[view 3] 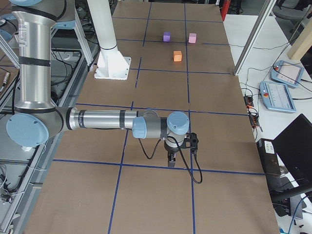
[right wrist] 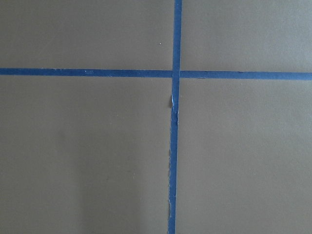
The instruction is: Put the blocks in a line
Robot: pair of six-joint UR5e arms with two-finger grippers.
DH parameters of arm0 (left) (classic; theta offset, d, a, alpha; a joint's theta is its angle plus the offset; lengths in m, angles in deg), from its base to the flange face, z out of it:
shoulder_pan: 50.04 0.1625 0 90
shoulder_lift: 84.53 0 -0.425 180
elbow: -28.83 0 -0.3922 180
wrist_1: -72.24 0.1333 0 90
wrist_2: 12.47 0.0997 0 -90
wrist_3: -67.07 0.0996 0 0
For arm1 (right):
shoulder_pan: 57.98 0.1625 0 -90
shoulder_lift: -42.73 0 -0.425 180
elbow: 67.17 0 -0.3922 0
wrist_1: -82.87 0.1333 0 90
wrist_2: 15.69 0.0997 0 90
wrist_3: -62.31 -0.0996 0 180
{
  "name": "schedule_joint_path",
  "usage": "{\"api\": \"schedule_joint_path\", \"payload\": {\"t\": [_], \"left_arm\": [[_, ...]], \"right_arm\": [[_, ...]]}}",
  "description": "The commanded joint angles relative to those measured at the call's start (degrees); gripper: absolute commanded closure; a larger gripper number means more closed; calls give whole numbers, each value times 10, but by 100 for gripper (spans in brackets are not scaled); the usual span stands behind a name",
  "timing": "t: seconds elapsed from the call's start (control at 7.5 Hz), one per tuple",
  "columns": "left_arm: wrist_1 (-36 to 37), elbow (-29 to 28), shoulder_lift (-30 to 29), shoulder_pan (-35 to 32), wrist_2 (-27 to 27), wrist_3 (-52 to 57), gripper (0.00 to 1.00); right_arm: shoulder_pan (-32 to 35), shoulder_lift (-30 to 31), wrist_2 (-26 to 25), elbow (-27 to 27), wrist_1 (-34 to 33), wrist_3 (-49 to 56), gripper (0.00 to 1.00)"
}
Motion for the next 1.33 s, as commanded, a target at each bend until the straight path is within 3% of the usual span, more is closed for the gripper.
{"api": "schedule_joint_path", "payload": {"t": [0.0,0.4,0.8,1.2], "left_arm": [[-1,1,0,0,0,1,0],[2,30,-4,0,1,0,0],[42,144,-25,9,1,-9,0],[93,210,-96,93,-3,-123,0]], "right_arm": [[1,0,0,0,0,0,0],[0,0,0,0,0,0,0],[0,0,0,0,0,0,0],[1,0,0,0,0,0,0]]}}
